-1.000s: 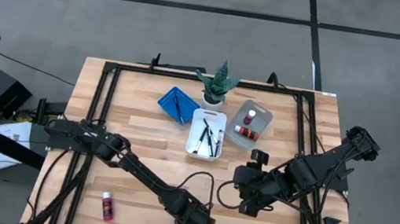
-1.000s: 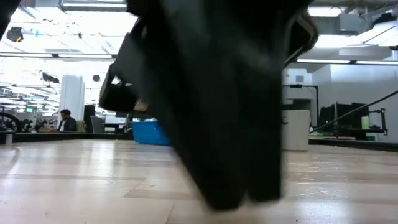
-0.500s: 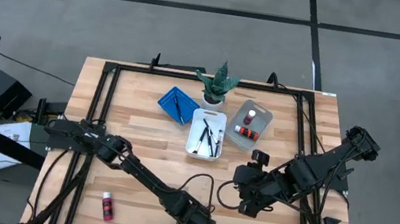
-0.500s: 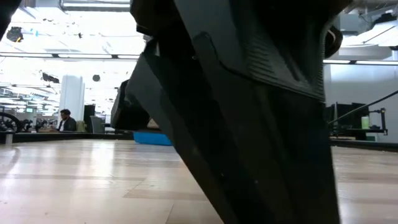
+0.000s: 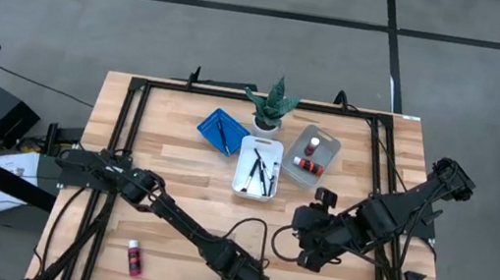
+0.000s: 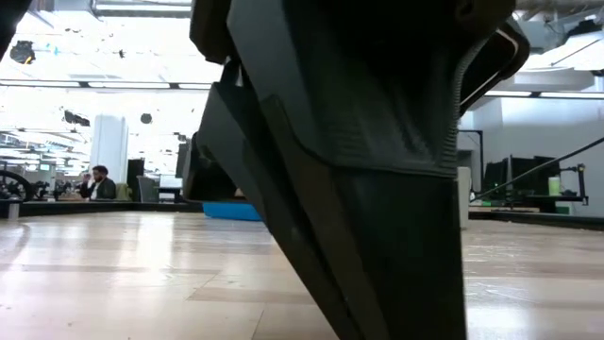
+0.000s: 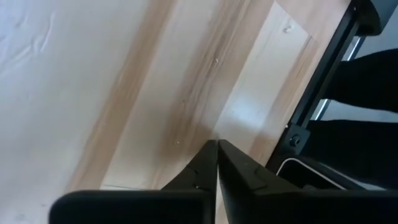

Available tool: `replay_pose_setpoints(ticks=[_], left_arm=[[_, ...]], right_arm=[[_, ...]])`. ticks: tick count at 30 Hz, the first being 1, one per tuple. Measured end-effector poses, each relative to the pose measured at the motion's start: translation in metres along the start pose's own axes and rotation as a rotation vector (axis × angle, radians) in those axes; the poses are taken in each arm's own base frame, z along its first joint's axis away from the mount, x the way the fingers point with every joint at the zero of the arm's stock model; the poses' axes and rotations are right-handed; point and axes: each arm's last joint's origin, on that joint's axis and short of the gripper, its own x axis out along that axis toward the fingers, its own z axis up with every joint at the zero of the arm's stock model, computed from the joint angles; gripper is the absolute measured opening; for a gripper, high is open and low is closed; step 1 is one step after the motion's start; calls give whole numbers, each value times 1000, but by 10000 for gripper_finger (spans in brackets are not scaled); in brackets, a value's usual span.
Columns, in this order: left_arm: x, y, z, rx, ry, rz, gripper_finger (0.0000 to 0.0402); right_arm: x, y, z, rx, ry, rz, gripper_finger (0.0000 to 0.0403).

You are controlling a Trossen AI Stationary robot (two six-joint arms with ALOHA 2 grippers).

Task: Pick & Place Paint Supplies
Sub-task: Put the small black paint brush into the blue bin

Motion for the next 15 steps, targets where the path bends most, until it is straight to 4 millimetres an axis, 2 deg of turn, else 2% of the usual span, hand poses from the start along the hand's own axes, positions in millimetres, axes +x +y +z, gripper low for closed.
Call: replay_pose_setpoints(ticks=[10,15], left_arm=[[0,3,-1,42,-8,41,0],[-12,7,-6,71,-3,135,0]], right_arm=[[-1,2,-1,1,0,5,170],[-1,2,-1,12,0,5,170]])
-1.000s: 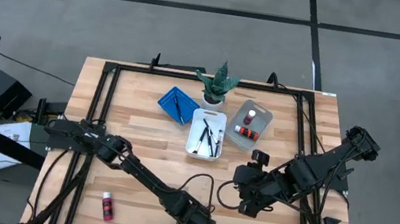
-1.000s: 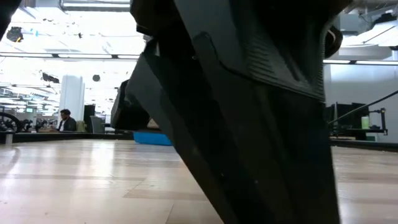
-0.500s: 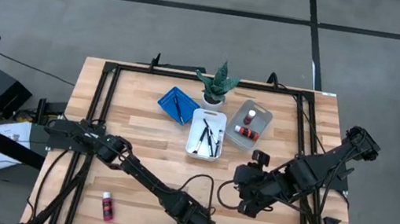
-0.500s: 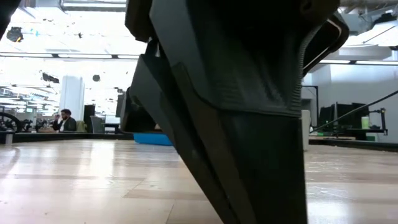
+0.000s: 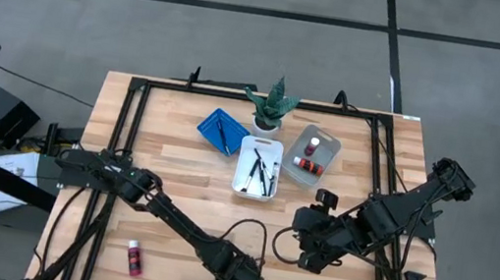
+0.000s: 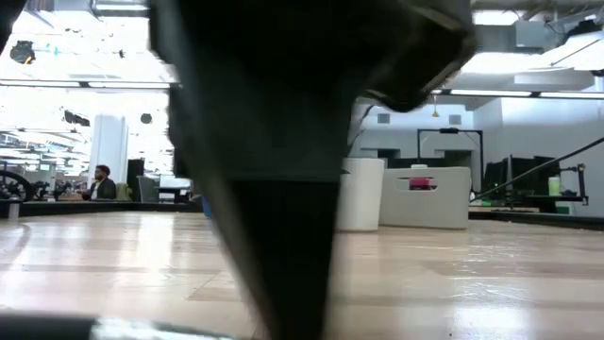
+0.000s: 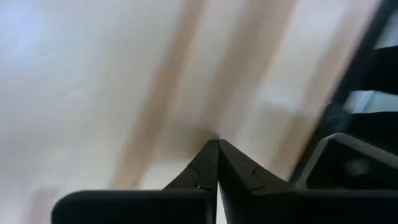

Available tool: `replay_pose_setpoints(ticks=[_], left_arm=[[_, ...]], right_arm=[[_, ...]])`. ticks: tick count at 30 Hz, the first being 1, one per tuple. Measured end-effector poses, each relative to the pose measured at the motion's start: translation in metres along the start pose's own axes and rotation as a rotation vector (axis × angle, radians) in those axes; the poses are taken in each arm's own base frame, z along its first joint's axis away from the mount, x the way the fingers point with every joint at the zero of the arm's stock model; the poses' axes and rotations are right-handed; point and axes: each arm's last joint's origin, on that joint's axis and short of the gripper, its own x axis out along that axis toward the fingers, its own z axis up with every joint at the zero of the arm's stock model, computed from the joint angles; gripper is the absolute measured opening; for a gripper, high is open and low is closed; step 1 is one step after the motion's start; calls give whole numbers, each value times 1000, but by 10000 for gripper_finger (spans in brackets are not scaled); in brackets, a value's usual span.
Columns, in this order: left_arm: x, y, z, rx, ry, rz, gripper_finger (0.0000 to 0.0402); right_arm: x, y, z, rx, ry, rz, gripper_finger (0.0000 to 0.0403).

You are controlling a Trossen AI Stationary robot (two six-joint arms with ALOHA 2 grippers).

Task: Pick & Place Paint Supplies
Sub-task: Put the small black paint brush into the blue bin

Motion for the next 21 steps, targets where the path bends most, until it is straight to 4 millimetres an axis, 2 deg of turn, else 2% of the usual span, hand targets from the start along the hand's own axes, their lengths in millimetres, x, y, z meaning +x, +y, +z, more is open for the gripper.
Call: replay_pose_setpoints(ticks=[4,9,16,21], left_arm=[[-16,9,-5,-8,1,126,0],[-38,17,2,-30,-51,193,0],[-54,41,12,-82,-56,343,0],[-69,46,12,-97,-82,294,2]], right_arm=[[0,0,0,1,-2,2,170],[0,0,0,1,-3,2,170],[0,0,0,7,-1,1,170],[0,0,-1,12,4,-2,170]])
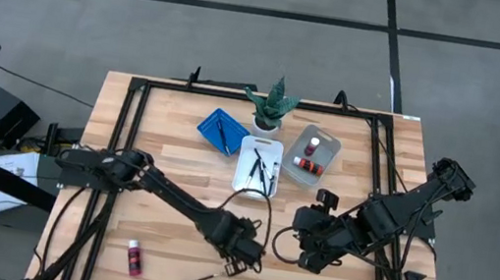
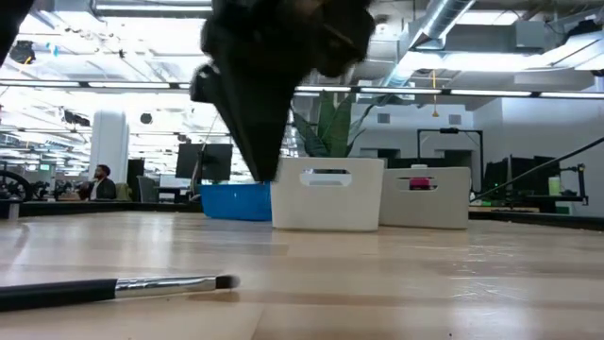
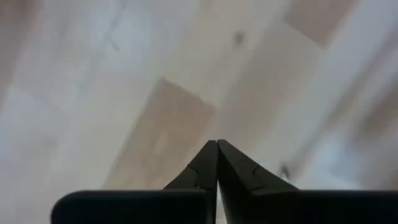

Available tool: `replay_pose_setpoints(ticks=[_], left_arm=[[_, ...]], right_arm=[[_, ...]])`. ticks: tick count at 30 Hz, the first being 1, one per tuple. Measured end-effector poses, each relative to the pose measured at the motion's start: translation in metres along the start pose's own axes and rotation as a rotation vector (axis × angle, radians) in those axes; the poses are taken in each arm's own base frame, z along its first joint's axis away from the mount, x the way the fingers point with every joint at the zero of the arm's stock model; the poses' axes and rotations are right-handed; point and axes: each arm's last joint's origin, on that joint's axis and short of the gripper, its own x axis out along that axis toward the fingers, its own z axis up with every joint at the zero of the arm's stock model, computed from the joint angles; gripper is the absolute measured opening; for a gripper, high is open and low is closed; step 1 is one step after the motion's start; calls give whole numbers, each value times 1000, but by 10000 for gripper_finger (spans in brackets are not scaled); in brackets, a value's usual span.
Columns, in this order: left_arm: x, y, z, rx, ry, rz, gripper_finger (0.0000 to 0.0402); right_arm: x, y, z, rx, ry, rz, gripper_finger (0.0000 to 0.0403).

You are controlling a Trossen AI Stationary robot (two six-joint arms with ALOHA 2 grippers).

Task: Pick & Place Paint Supplies
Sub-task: Put the small black paint brush into the blue bin

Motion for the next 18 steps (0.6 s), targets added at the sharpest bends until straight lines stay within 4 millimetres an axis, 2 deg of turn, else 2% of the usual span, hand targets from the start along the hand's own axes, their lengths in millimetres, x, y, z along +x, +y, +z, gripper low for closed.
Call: replay_pose_setpoints(ticks=[3,7,11,14,18], left_arm=[[-4,-3,-7,10,25,-111,21],[5,-11,-13,23,83,-294,77],[9,-10,-14,1,99,-310,128],[7,-11,-10,1,63,-314,137],[13,-16,-13,15,65,-325,127]], right_arm=[[0,0,0,0,3,3,170],[0,0,0,-4,3,6,170],[0,0,0,-5,1,7,170],[0,0,1,-5,1,6,170],[1,-1,2,-14,11,17,170]])
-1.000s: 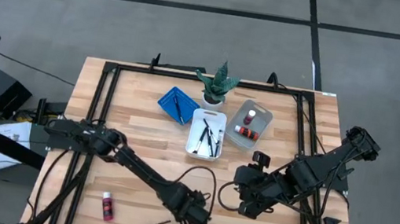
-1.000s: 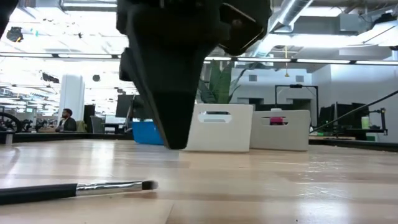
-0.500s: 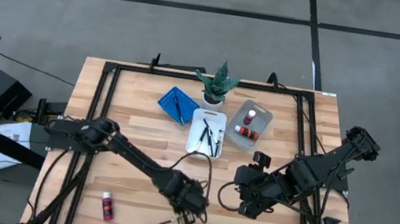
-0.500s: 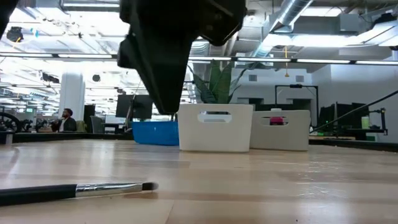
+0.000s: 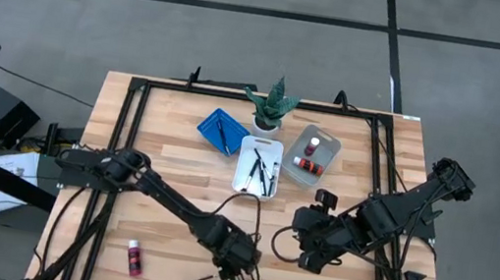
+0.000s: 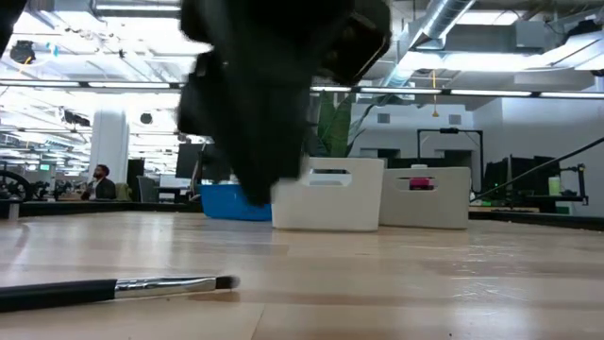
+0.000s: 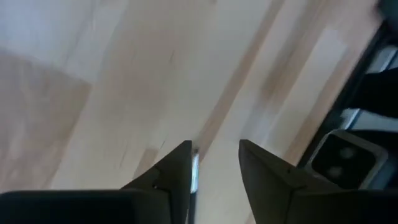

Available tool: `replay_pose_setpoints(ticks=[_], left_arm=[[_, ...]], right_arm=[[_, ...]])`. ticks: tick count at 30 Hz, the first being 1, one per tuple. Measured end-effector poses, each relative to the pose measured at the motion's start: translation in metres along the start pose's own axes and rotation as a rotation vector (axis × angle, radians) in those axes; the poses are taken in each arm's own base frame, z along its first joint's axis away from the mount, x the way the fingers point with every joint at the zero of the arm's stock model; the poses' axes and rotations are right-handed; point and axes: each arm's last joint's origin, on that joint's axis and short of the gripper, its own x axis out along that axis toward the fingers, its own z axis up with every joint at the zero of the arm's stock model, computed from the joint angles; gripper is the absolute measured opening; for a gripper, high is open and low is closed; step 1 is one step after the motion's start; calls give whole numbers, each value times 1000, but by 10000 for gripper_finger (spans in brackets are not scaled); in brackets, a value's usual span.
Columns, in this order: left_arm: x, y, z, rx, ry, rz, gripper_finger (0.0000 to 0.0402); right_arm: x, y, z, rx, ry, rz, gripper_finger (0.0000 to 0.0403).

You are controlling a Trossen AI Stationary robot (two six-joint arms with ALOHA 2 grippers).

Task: Pick & Place Paint Supplies
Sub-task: Put the small black paint brush into the blue bin

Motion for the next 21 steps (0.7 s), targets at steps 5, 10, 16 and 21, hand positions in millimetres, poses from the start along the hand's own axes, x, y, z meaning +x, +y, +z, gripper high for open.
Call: replay_pose_setpoints(ticks=[5,10,16,21], left_arm=[[5,-4,-8,12,18,9,110],[12,-4,-11,15,26,24,108],[20,0,-10,5,29,60,109],[25,-3,-11,8,15,46,108]], right_arm=[[0,0,0,-2,-2,1,170],[0,0,1,-10,-6,5,170],[0,0,1,-10,-8,4,170],[0,0,0,-12,-4,1,170]])
